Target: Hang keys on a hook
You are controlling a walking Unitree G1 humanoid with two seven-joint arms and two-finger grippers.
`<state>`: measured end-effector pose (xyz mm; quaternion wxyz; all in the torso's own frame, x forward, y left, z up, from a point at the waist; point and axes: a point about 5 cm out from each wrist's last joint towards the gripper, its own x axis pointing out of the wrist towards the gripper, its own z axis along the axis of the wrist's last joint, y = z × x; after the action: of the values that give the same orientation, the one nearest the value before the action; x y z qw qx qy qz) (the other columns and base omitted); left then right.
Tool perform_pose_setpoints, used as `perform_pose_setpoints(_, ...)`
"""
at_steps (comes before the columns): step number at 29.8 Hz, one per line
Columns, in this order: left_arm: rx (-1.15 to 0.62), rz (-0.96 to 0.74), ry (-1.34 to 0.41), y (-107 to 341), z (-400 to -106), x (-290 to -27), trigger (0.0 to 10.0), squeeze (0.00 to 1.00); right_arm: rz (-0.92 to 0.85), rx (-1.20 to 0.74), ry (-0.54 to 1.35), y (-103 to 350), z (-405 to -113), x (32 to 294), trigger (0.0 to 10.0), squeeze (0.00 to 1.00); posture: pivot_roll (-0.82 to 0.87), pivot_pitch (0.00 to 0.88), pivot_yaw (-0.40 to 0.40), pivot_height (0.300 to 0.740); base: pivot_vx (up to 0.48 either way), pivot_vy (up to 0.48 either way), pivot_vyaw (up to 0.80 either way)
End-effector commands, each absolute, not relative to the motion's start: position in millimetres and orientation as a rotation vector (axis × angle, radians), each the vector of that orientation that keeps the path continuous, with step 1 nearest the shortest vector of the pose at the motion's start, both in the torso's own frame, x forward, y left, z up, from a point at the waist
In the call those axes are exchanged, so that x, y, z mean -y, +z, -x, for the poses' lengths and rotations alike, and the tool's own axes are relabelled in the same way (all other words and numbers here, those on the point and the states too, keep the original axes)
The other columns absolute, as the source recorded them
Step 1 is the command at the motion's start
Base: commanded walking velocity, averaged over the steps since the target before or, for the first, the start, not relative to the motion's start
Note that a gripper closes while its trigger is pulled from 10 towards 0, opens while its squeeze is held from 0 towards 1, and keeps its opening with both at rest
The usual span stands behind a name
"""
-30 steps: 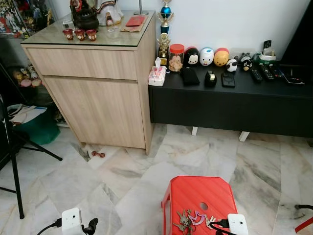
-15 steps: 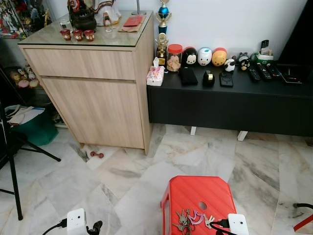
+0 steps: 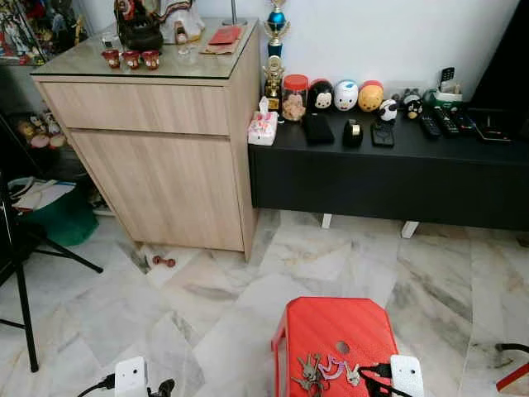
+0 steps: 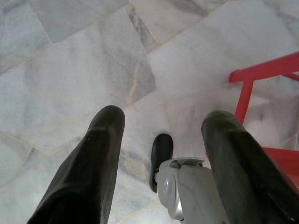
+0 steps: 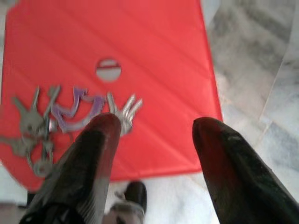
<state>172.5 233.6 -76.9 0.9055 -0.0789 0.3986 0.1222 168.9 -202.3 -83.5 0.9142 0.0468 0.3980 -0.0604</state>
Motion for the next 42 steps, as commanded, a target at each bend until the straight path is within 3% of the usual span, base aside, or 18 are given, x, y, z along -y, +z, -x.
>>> perform_pose_setpoints(1, -0.859, 0.160, 0.258, -81, -164, -235, 10.0, 0.00, -0.119, -0.789, -0.124, -82, -170, 202, 10.0, 0.00, -0.04, 0.000, -0.001, 0.740, 0.000, 0.000, 0.00)
perform_pose_setpoints(5, -0.862, 0.164, 0.256, -81, -164, -233, 10.0, 0.00, -0.122, -0.790, -0.123, -82, -170, 202, 10.0, 0.00, -0.03, 0.000, -0.003, 0.740, 0.000, 0.000, 0.00)
perform_pose_setpoints(7, -0.866, 0.181, 0.249, -82, -164, -232, 10.0, 0.00, -0.208, -0.782, -0.156, -83, -169, 201, 10.0, 0.00, -0.02, 0.000, -0.004, 0.740, 0.000, 0.000, 0.00)
perform_pose_setpoints(15, -0.877, 0.176, 0.254, -83, -162, -233, 10.0, 0.00, -0.211, -0.767, -0.141, -82, -170, 200, 10.0, 0.00, -0.03, 0.000, -0.003, 0.740, 0.000, 0.406, 0.00)
perform_pose_setpoints(16, -0.877, 0.175, 0.255, -83, -162, -234, 10.0, 0.00, -0.192, -0.762, -0.129, -80, -174, 199, 10.0, 0.00, -0.03, 0.000, -0.003, 0.740, 0.000, 0.341, 0.00)
perform_pose_setpoints(19, -0.877, 0.167, 0.250, -83, -161, -235, 10.0, 0.00, -0.179, -0.588, -0.078, -48, -234, 179, 10.0, 0.00, -0.03, 0.000, -0.003, 0.740, 0.000, 0.000, 0.00)
perform_pose_setpoints(42, -0.892, 0.155, 0.208, -86, -157, -228, 10.0, 0.00, -0.181, -0.665, -0.100, -61, -214, 185, 10.0, 0.00, -0.02, 0.000, -0.006, 0.740, 0.000, 0.000, 0.00)
